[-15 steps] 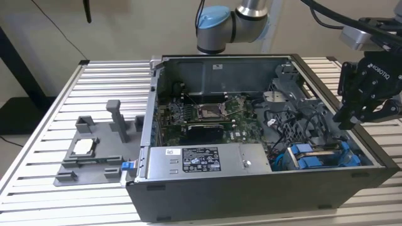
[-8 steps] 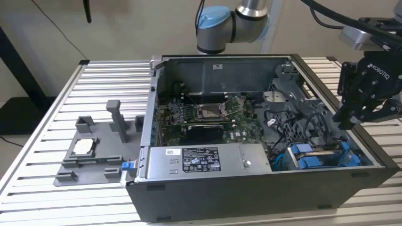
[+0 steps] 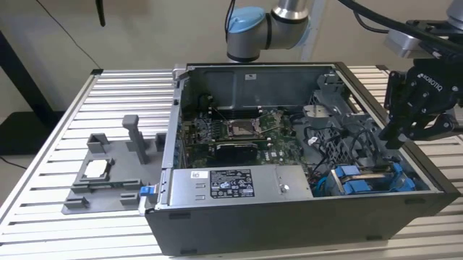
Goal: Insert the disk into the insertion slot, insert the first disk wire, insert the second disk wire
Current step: 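Insert the second disk wire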
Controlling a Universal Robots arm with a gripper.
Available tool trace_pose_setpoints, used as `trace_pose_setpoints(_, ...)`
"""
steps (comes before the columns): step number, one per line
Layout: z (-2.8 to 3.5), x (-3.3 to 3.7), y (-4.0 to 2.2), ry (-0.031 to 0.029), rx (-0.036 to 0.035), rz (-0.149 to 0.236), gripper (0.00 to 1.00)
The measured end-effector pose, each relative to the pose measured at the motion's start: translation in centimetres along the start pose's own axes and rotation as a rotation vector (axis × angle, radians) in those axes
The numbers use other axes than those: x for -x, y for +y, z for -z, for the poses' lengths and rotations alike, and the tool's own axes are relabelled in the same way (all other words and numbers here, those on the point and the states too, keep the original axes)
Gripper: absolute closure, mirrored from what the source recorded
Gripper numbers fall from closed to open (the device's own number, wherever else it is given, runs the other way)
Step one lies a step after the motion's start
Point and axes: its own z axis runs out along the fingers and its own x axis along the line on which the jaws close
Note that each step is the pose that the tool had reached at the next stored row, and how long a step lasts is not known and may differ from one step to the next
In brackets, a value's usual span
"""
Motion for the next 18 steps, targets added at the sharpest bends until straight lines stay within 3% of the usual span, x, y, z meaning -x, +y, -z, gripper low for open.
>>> trace_pose_setpoints(18, -0.09, -0.07, 1.38, -0.0002, -0.0037, 0.0, 0.73)
